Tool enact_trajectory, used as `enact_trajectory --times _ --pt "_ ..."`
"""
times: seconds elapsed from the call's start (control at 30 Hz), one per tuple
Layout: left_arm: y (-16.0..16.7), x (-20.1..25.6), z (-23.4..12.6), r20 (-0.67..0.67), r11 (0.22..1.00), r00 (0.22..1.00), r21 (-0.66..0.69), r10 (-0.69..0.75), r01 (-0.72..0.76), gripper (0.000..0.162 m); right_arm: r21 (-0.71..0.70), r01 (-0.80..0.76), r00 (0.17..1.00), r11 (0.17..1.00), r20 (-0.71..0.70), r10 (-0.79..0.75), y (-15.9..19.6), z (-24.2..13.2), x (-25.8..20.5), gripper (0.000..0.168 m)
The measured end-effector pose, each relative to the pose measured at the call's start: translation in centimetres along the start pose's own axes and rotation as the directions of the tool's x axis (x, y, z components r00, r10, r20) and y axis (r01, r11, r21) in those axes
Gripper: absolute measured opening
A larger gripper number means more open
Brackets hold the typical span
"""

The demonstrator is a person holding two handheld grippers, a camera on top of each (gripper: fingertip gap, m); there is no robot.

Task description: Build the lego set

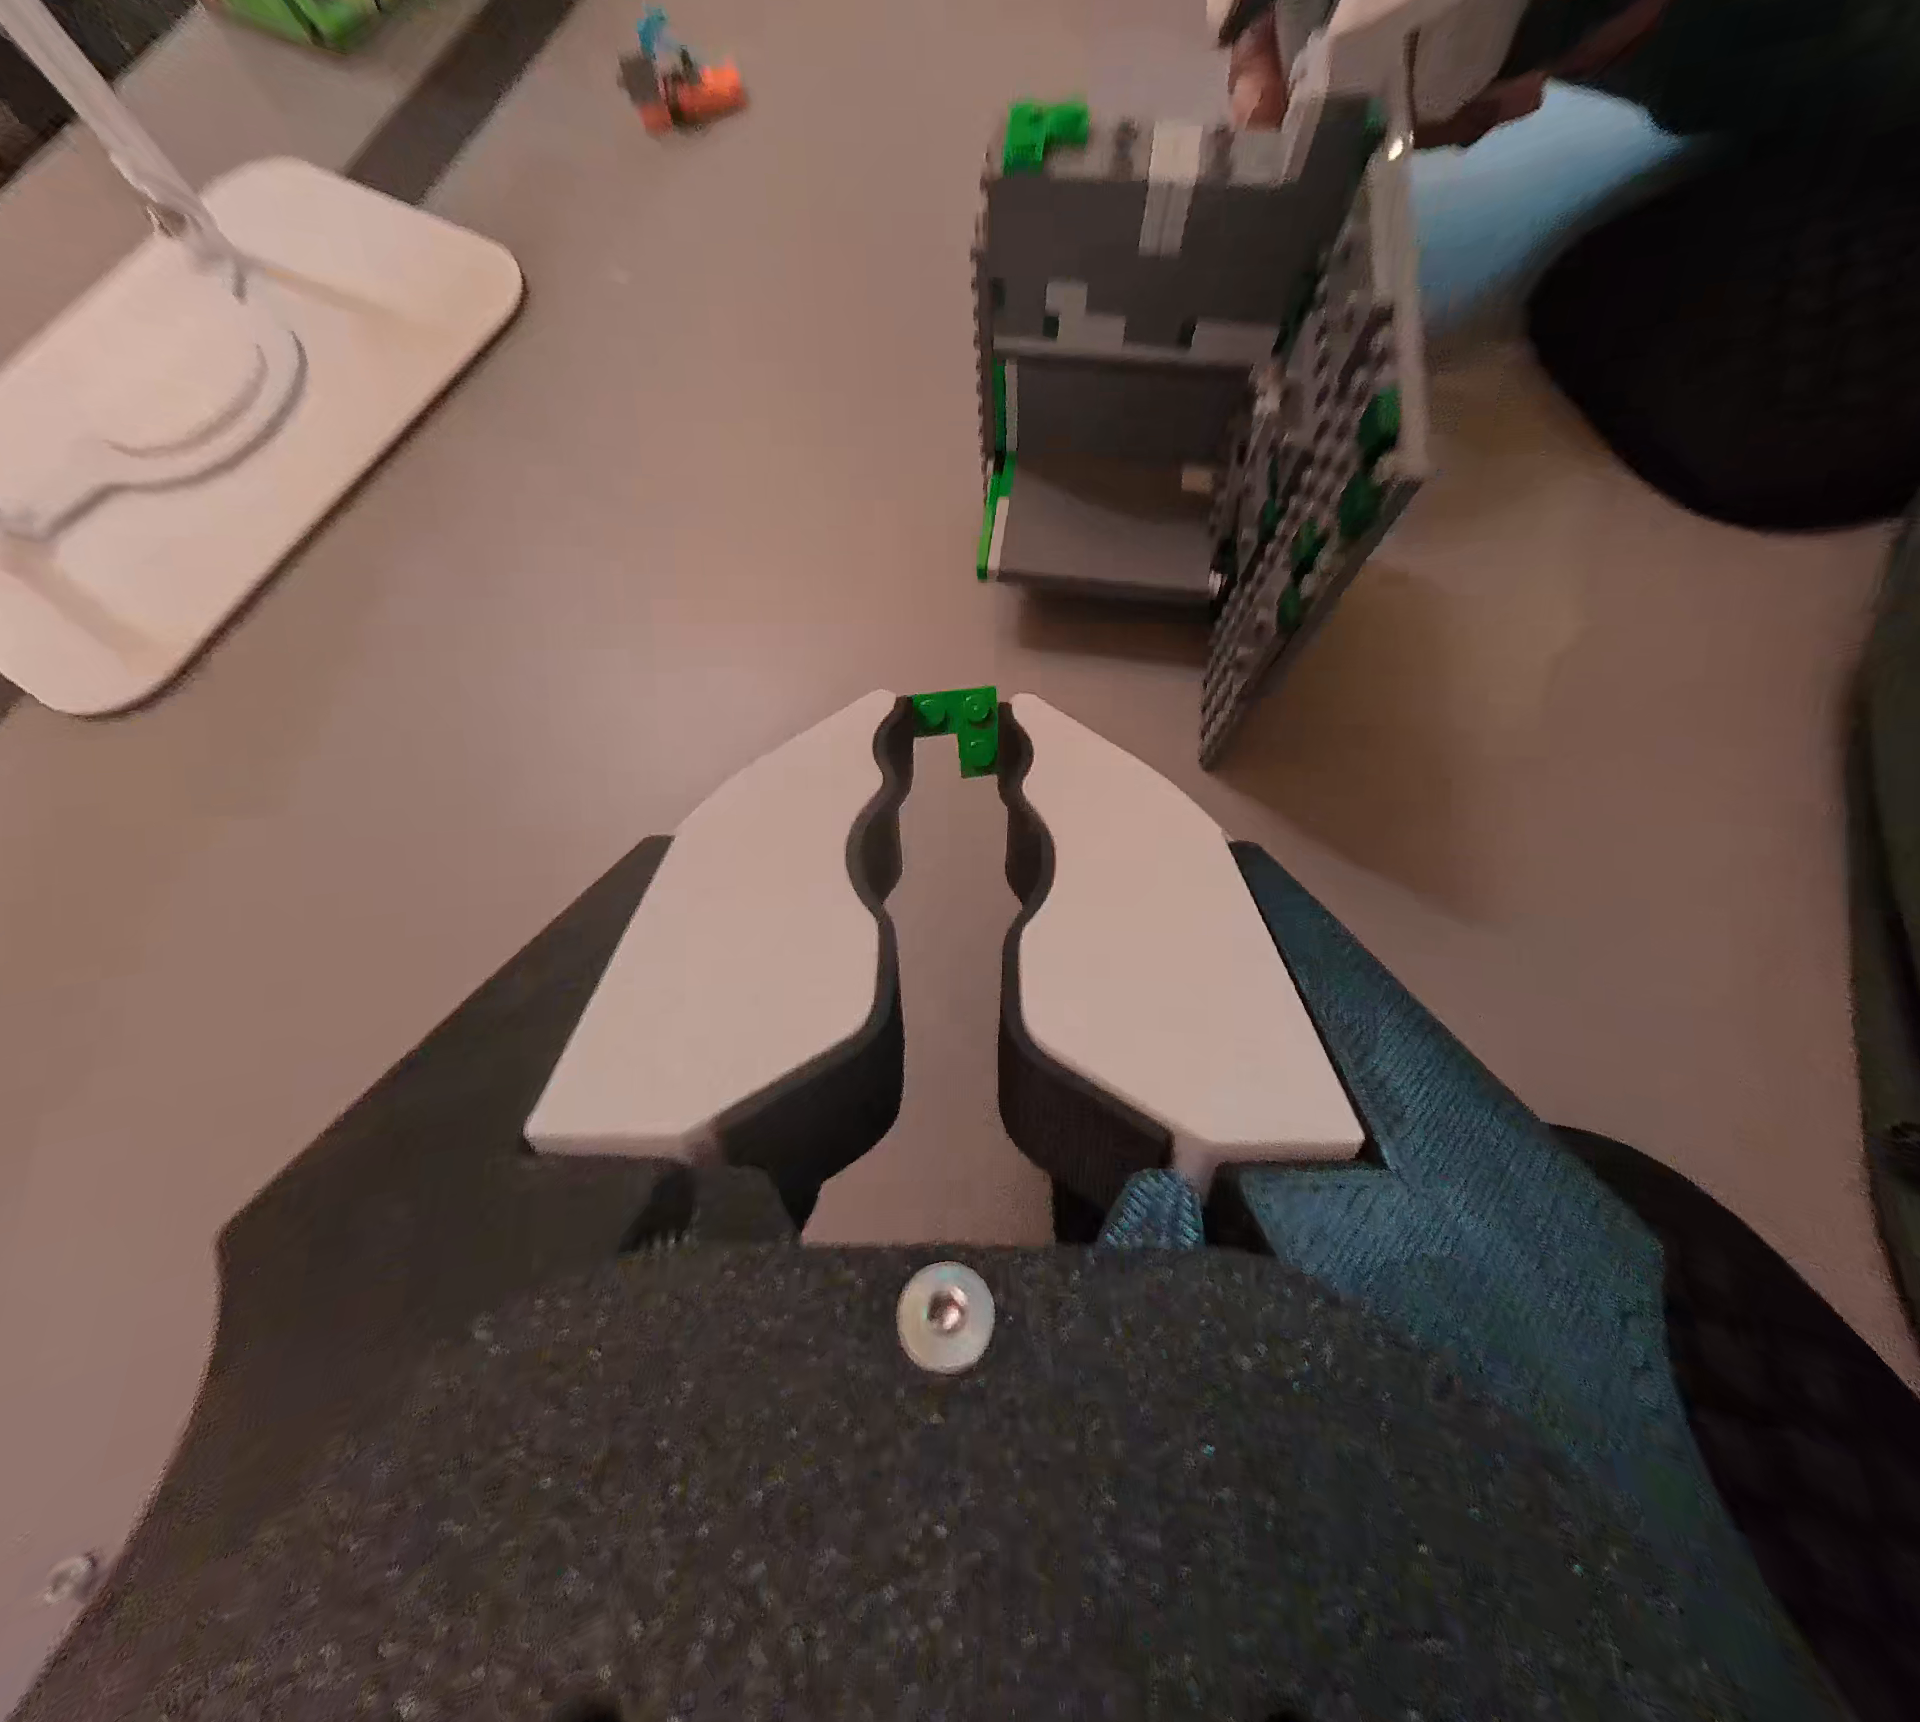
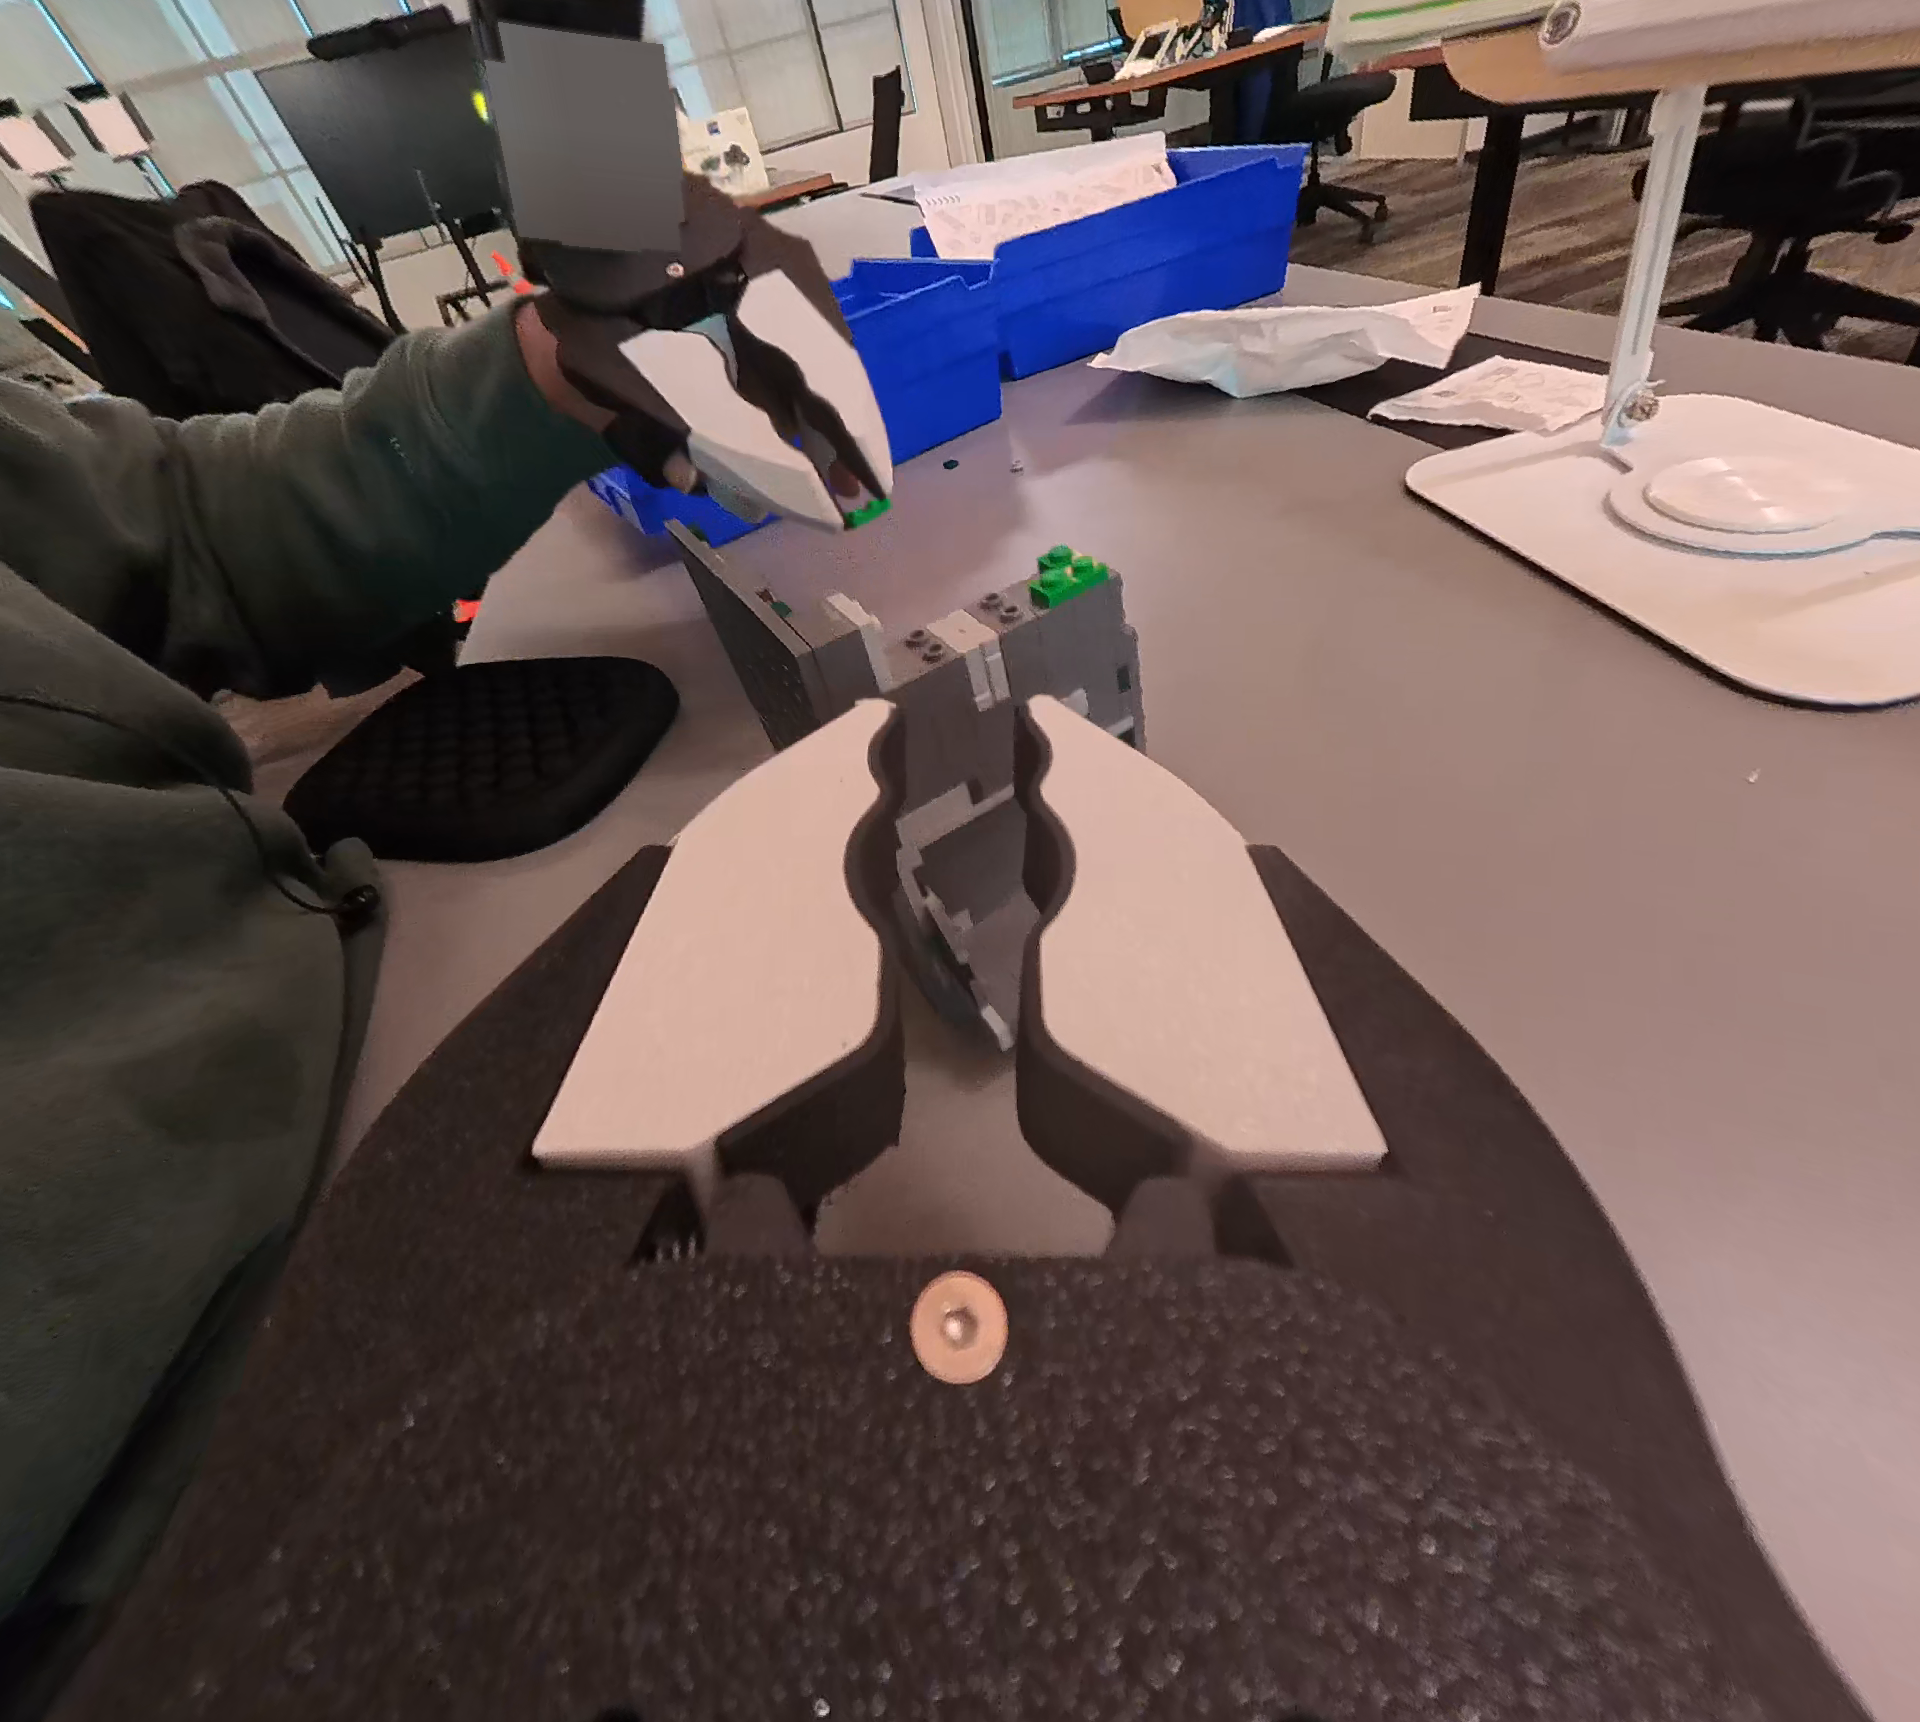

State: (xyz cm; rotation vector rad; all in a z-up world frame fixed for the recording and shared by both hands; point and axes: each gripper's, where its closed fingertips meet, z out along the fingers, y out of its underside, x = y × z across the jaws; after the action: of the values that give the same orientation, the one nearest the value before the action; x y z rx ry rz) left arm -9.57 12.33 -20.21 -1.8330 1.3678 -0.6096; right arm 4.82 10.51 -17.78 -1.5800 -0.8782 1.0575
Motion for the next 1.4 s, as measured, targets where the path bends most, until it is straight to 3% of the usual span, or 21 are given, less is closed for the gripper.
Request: enact_trajectory --times 0.23,0.53,0.73,0.93,1.03,1.23,1.4 --pt "-5.5 1.7 -1.5 -0.023 0.984 0.992 0.126 0.128 -0.124 0.015 0.008 0.052 0.998 0.999 0.025 -0.052 -2.6 -0.1 -1.9 0.02" --pt "-10.6 5.8 0.0 -0.075 0.927 0.936 0.182 0.345 -0.327 0.015 -0.052 0.041 0.995 0.998 0.098 -0.035 -4.3 1.5 -4.8 0.019" --pt "-11.9 7.0 1.1 -0.056 0.889 0.897 0.177 0.438 -0.423 0.015 -0.071 -0.144 0.977 0.987 0.146 0.153 -5.0 1.9 -4.7 0.019" --pt "-12.8 6.9 2.2 -0.007 0.857 0.867 0.156 0.499 -0.492 0.015 -0.101 -0.375 0.891 0.921 0.236 0.389 -5.6 2.2 -4.7 0.018" --pt "-12.9 6.5 2.8 0.016 0.845 0.854 0.134 0.521 -0.518 0.015 -0.113 -0.421 0.867 0.9 0.242 0.436 -5.5 2.3 -4.4 0.01" --pt "-12.8 6.3 3.3 0.03 0.828 0.837 0.126 0.547 -0.546 0.015 -0.135 -0.543 0.778 0.829 0.29 0.557 -5.5 1.9 -4.0 0.013" --pt "-12.8 6.3 3.7 0.052 0.81 0.817 0.105 0.575 -0.577 0.015 -0.143 -0.538 0.791 0.831 0.255 0.556 -5.1 2.1 -3.6 0.008"
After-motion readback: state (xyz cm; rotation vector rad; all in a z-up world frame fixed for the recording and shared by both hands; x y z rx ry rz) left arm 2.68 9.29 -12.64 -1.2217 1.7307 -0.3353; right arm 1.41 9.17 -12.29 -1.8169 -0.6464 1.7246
